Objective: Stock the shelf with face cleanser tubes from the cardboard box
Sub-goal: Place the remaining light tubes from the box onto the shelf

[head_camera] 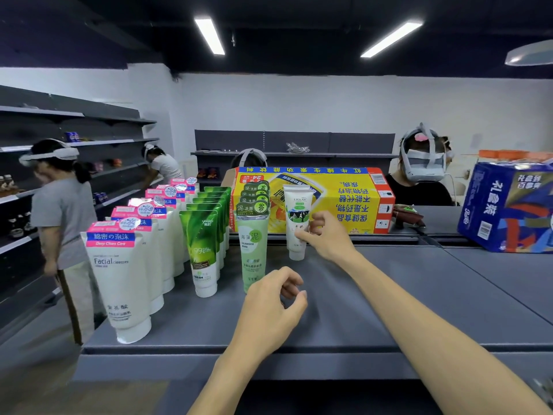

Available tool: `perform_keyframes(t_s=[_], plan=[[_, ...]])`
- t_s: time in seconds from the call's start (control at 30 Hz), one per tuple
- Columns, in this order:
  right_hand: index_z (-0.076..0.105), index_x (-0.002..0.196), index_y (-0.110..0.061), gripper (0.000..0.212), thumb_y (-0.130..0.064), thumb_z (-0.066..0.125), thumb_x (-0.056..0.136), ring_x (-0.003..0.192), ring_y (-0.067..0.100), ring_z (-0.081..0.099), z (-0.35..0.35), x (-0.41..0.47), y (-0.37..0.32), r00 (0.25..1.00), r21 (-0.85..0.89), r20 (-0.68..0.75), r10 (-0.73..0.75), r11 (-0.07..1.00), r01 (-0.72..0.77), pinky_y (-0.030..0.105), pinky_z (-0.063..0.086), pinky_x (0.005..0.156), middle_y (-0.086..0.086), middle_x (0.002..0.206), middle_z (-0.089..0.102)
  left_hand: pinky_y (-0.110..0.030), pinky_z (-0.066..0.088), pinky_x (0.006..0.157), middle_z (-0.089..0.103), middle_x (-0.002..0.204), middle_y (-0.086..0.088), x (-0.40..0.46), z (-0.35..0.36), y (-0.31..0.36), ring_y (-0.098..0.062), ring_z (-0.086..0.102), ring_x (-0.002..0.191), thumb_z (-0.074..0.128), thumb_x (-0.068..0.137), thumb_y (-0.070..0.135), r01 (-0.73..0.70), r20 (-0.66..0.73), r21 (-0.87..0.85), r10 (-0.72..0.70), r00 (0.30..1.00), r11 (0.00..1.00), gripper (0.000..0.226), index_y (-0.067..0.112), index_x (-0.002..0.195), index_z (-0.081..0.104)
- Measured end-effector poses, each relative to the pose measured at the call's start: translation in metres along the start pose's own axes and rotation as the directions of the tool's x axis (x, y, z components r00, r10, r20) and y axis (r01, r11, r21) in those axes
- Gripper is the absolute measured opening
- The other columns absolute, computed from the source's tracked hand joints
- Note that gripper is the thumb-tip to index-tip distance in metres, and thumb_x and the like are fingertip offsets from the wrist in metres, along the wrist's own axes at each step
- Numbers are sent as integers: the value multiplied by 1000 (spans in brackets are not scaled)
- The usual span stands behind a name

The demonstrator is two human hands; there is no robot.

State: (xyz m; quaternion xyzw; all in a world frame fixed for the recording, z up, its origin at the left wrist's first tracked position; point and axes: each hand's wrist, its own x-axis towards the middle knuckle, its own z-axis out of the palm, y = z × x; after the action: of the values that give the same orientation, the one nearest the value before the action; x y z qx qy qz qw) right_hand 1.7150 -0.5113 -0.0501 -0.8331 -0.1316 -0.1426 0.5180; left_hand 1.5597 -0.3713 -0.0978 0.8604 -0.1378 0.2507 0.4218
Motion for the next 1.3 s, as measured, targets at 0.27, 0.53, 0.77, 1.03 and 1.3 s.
perform_keyframes(t_s=[0.27, 0.53, 0.77, 1.03, 1.3], plan=[[47, 132, -7, 70, -31, 84, 78, 99, 12, 56, -15, -29, -10, 996, -159, -6, 87, 983, -87, 24, 44, 83, -3, 111, 54, -14, 44, 68, 64, 81, 14, -5, -3, 9, -3, 59, 81, 65, 85, 26, -28, 14, 10, 28, 1000, 1000, 9, 29, 92, 61], [49, 131, -11, 68, -31, 84, 76, 103, 17, 62, -18, -69, -21, 995, -217, 23, 95, 972, -87, 26, 49, 83, 4, 122, 59, -29, 52, 79, 66, 83, 12, -22, -25, 13, -3, 61, 83, 64, 84, 29, -47, 38, 43, 46, 998, 998, 11, 29, 95, 61], [50, 131, -11, 61, -29, 80, 82, 104, 16, 62, -28, -121, -56, 997, -251, 7, 73, 965, -69, 27, 49, 87, 5, 122, 61, -32, 52, 81, 66, 84, 11, -47, -45, 29, -5, 61, 83, 65, 87, 24, -107, 32, 21, 107, 994, 994, 11, 25, 98, 63], [53, 122, -33, 46, -27, 77, 84, 103, 0, 65, -14, -305, -11, 998, -128, 14, -63, 990, 65, 12, 52, 86, -15, 106, 65, -26, 48, 77, 57, 90, 16, -179, -14, -1, -2, 55, 87, 57, 87, 37, -206, 300, 49, 183, 936, 977, 16, 32, 103, 57], [51, 129, -23, 49, -29, 75, 86, 100, -6, 60, 19, -400, 95, 956, -300, 159, 245, 935, -190, 9, 50, 85, -19, 104, 60, -31, 50, 74, 59, 90, 13, -267, 53, -62, -7, 57, 84, 61, 89, 33, 34, 471, 114, -84, 878, 993, 17, 27, 105, 58]])
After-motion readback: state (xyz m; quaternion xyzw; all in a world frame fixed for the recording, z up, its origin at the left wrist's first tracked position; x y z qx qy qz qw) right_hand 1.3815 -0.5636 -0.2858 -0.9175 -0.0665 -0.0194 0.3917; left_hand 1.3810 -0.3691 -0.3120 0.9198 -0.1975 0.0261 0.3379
